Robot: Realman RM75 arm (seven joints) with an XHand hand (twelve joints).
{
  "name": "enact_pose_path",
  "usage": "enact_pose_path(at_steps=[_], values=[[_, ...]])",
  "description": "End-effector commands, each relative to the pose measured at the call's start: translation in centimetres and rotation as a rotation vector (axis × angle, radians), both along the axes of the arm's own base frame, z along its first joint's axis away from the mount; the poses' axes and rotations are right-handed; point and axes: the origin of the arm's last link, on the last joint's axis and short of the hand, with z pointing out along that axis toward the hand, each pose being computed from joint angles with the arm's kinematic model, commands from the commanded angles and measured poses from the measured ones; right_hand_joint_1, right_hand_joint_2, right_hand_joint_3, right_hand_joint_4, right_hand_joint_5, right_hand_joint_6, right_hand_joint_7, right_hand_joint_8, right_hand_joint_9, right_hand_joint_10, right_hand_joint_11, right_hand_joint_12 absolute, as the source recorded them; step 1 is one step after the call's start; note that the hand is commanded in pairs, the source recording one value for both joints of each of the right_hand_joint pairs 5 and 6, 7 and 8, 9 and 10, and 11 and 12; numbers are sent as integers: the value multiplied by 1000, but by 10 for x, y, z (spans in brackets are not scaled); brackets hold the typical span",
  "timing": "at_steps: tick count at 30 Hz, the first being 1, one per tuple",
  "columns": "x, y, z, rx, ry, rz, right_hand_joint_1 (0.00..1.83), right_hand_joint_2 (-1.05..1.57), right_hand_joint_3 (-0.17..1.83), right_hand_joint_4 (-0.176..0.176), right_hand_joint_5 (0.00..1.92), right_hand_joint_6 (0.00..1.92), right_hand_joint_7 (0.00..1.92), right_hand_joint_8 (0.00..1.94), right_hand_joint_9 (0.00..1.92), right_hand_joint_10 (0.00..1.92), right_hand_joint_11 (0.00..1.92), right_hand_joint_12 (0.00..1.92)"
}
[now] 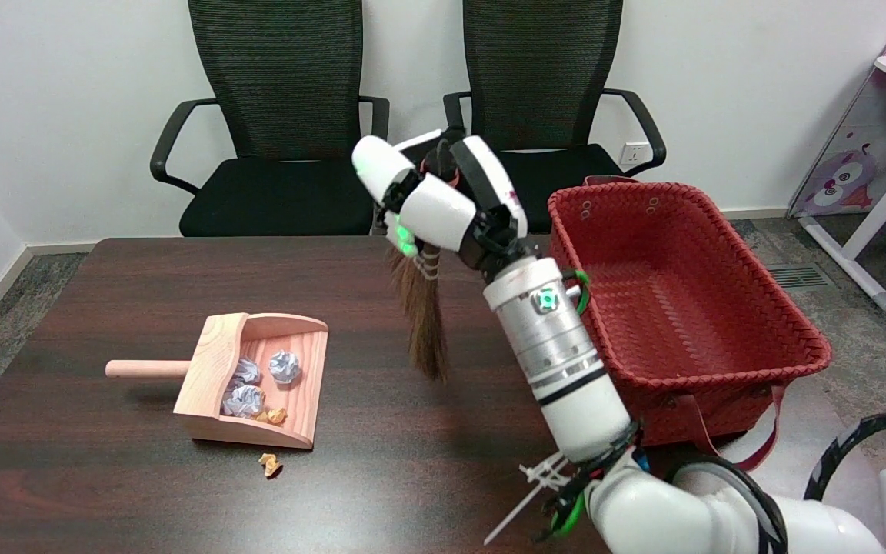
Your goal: Sweep the paper ball into the dustpan.
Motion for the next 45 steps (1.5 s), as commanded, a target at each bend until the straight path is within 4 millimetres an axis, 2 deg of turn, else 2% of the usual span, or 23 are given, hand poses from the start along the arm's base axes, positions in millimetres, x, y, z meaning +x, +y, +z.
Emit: enact_pose_path(at_steps=[1, 4, 9, 12, 17, 20, 28, 32, 45], values=[[-11, 48, -60, 305, -209, -162, 1038, 1571, 1833, 13, 1920, 1920, 1920, 1920, 1920, 1920, 1920, 1920], [-18, 51, -80, 418, -264, -222, 1015, 1571, 1833, 13, 1920, 1920, 1920, 1920, 1920, 1920, 1920, 1920], [-36, 44, -124, 597, -408, -343, 994, 1571, 1833, 12, 1920, 1920, 1920, 1920, 1920, 1920, 1920, 1920], [-39, 49, -140, 674, -474, -374, 994, 1571, 1833, 10, 1920, 1920, 1920, 1920, 1920, 1920, 1920, 1920], [-43, 62, -146, 734, -521, -400, 1007, 1571, 1735, 8, 1920, 1920, 1920, 1920, 1920, 1920, 1920, 1920], [-49, 62, -151, 739, -533, -426, 1009, 1571, 1709, 7, 1920, 1920, 1920, 1920, 1920, 1920, 1920, 1920], [-63, 43, -170, 746, -528, -470, 1002, 1571, 1635, 3, 1920, 1920, 1920, 1920, 1920, 1920, 1920, 1920], [-72, 31, -171, 746, -515, -485, 1002, 1571, 1583, 0, 1920, 1920, 1920, 1920, 1920, 1920, 1920, 1920], [-86, 13, -164, 691, -465, -491, 991, 1571, 1608, 1, 1920, 1920, 1920, 1920, 1920, 1920, 1920, 1920]])
